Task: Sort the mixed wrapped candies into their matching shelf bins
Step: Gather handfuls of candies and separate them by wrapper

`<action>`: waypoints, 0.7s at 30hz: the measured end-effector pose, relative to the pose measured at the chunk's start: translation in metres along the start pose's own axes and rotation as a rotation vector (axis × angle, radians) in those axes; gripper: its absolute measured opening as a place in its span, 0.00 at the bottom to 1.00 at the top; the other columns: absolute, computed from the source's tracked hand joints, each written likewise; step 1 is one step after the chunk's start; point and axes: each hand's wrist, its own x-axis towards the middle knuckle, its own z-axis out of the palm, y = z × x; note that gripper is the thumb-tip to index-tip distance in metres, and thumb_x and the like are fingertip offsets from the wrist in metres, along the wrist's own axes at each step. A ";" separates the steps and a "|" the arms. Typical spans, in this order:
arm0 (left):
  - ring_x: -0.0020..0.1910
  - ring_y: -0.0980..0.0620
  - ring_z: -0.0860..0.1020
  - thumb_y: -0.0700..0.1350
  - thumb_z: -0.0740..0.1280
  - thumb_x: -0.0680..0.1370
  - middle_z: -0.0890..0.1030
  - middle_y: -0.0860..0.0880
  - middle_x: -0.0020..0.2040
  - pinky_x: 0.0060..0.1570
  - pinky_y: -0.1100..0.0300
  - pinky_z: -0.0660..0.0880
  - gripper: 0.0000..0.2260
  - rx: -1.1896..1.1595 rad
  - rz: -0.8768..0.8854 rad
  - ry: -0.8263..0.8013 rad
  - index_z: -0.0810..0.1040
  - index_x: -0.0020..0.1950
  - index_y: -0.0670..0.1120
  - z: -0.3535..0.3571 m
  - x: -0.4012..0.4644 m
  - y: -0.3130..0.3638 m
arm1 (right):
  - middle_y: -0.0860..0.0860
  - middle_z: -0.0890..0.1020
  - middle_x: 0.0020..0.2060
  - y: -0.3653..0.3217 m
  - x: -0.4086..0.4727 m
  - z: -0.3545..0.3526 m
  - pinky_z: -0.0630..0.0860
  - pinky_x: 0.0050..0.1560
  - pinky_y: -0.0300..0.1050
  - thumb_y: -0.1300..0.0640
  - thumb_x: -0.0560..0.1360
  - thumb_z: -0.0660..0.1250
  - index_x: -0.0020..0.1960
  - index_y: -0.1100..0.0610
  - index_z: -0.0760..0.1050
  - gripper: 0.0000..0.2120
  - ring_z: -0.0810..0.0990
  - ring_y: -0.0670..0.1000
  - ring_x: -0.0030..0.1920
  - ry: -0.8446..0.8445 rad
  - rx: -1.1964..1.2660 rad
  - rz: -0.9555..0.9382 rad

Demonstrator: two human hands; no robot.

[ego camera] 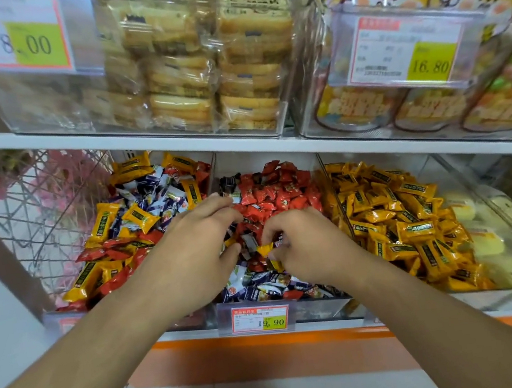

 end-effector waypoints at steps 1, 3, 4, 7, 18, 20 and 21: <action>0.81 0.55 0.55 0.50 0.66 0.82 0.62 0.57 0.80 0.79 0.50 0.58 0.20 -0.013 0.000 0.013 0.71 0.75 0.53 -0.001 0.001 0.001 | 0.43 0.80 0.42 -0.001 -0.002 -0.006 0.82 0.46 0.48 0.57 0.77 0.75 0.50 0.47 0.81 0.07 0.81 0.46 0.43 0.044 0.068 0.018; 0.79 0.55 0.61 0.54 0.67 0.81 0.65 0.59 0.77 0.76 0.54 0.62 0.20 -0.061 0.001 0.043 0.71 0.74 0.56 -0.002 0.002 0.006 | 0.45 0.81 0.44 -0.004 -0.006 -0.018 0.82 0.45 0.44 0.60 0.77 0.74 0.49 0.48 0.79 0.08 0.83 0.45 0.41 0.135 0.293 0.078; 0.75 0.58 0.65 0.56 0.67 0.81 0.68 0.62 0.75 0.73 0.59 0.65 0.21 -0.103 -0.001 0.057 0.71 0.73 0.57 -0.004 0.002 0.010 | 0.48 0.82 0.46 -0.006 -0.009 -0.024 0.83 0.46 0.46 0.63 0.78 0.73 0.50 0.51 0.78 0.09 0.85 0.47 0.42 0.170 0.465 0.115; 0.61 0.68 0.74 0.56 0.71 0.78 0.77 0.66 0.61 0.62 0.66 0.70 0.17 -0.374 -0.072 0.041 0.76 0.67 0.60 -0.007 0.003 0.026 | 0.59 0.83 0.51 -0.011 -0.024 -0.037 0.86 0.51 0.56 0.67 0.79 0.71 0.57 0.58 0.75 0.10 0.88 0.56 0.43 0.159 0.920 0.179; 0.51 0.61 0.82 0.53 0.73 0.77 0.84 0.58 0.48 0.58 0.53 0.79 0.08 -0.729 -0.166 0.018 0.80 0.54 0.56 -0.007 -0.003 0.057 | 0.38 0.78 0.51 0.028 -0.066 -0.056 0.69 0.49 0.29 0.53 0.76 0.77 0.53 0.47 0.80 0.08 0.75 0.38 0.51 0.307 0.080 -0.077; 0.52 0.66 0.80 0.55 0.70 0.78 0.82 0.63 0.49 0.58 0.56 0.77 0.06 -0.575 -0.142 0.097 0.78 0.54 0.59 -0.008 -0.003 0.052 | 0.41 0.80 0.50 0.046 -0.066 -0.068 0.69 0.48 0.30 0.52 0.77 0.75 0.54 0.48 0.81 0.07 0.76 0.38 0.49 0.439 0.078 0.049; 0.52 0.68 0.78 0.55 0.69 0.79 0.82 0.64 0.50 0.57 0.58 0.76 0.06 -0.477 -0.131 0.136 0.77 0.55 0.60 -0.011 -0.004 0.049 | 0.43 0.81 0.50 0.056 -0.065 -0.074 0.71 0.47 0.36 0.52 0.77 0.74 0.54 0.49 0.81 0.07 0.78 0.41 0.49 0.513 0.059 0.129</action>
